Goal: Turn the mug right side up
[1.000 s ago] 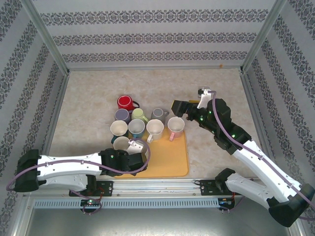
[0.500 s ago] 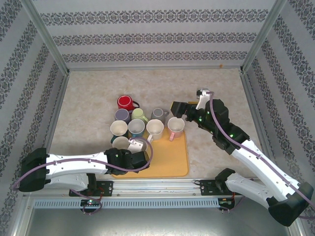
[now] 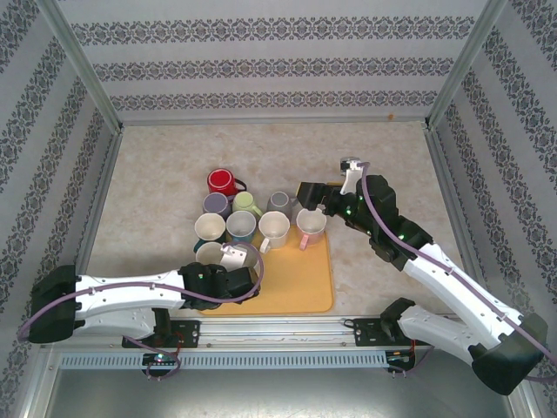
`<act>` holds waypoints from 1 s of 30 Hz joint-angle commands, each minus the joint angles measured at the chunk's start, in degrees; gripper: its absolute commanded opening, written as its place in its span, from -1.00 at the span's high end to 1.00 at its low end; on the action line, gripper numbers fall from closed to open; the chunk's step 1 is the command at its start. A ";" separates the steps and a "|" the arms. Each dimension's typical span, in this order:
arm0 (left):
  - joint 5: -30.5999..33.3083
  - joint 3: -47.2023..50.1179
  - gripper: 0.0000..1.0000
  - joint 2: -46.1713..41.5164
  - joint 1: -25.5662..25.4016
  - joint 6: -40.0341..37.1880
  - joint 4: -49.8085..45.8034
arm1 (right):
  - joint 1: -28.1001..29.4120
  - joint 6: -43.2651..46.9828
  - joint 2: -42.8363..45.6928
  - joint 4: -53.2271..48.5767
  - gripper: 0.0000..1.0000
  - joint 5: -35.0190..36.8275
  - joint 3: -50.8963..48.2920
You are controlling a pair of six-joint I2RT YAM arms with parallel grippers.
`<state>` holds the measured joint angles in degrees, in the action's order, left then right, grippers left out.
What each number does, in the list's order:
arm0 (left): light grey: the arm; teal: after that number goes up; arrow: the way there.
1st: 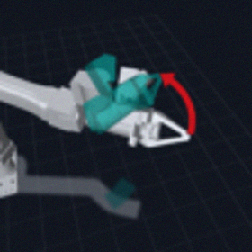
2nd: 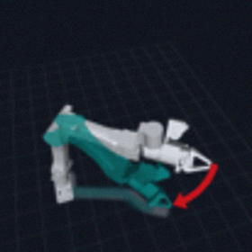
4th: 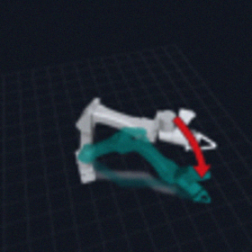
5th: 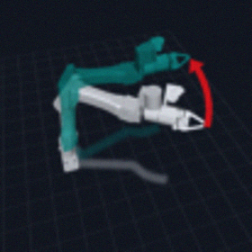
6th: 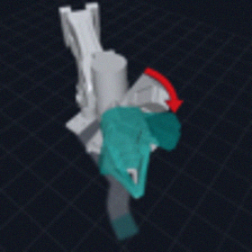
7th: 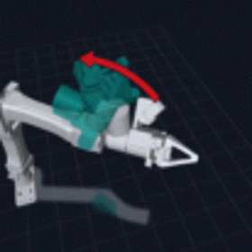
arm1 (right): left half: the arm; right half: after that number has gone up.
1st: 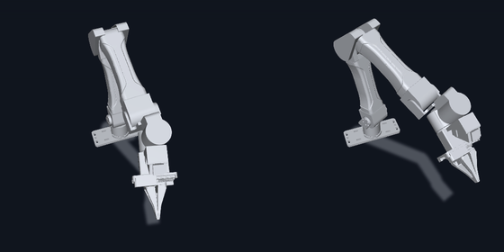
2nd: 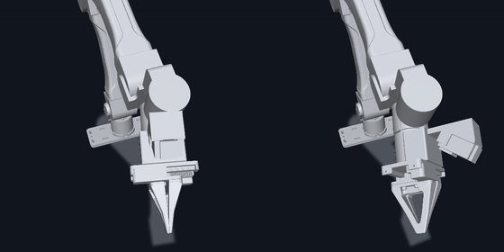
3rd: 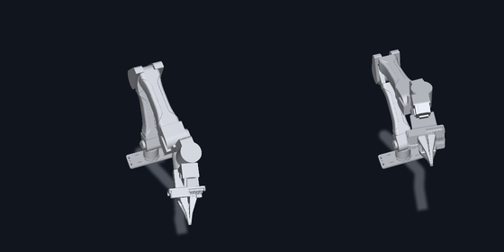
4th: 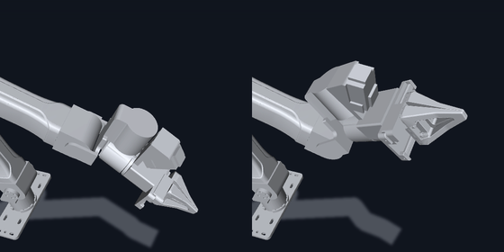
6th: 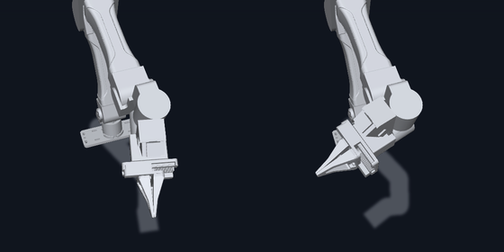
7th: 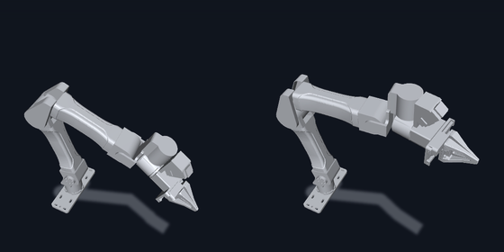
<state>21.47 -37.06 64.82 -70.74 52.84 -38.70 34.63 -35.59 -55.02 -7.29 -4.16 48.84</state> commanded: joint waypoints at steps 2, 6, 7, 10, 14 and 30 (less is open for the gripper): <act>1.27 0.25 0.21 -2.64 0.81 -0.62 0.99 | 0.16 0.55 0.09 1.38 -0.95 -1.53 -0.94; -1.95 -0.06 0.20 -5.57 0.78 -2.63 2.55 | 0.04 2.66 -0.54 0.78 -0.95 -3.64 -0.33; -2.39 -0.20 0.19 -5.90 0.76 -2.77 2.41 | 0.08 2.74 -0.66 0.66 -0.95 -3.74 -0.19; -3.69 -1.57 0.19 -6.20 0.69 -3.53 0.82 | -0.04 2.98 -1.11 0.51 -0.95 -3.97 0.01; -4.54 -4.26 0.19 -7.09 0.69 -2.69 -4.17 | -0.09 3.95 -2.18 0.03 -0.95 -4.68 0.67; -27.15 -19.28 0.15 -10.59 30.37 -23.26 -7.68 | 3.43 29.03 -25.38 -21.48 -0.94 -6.13 24.24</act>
<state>1.69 -53.71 51.42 -44.31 37.32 -47.92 36.77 -14.22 -76.47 -22.17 -10.13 69.97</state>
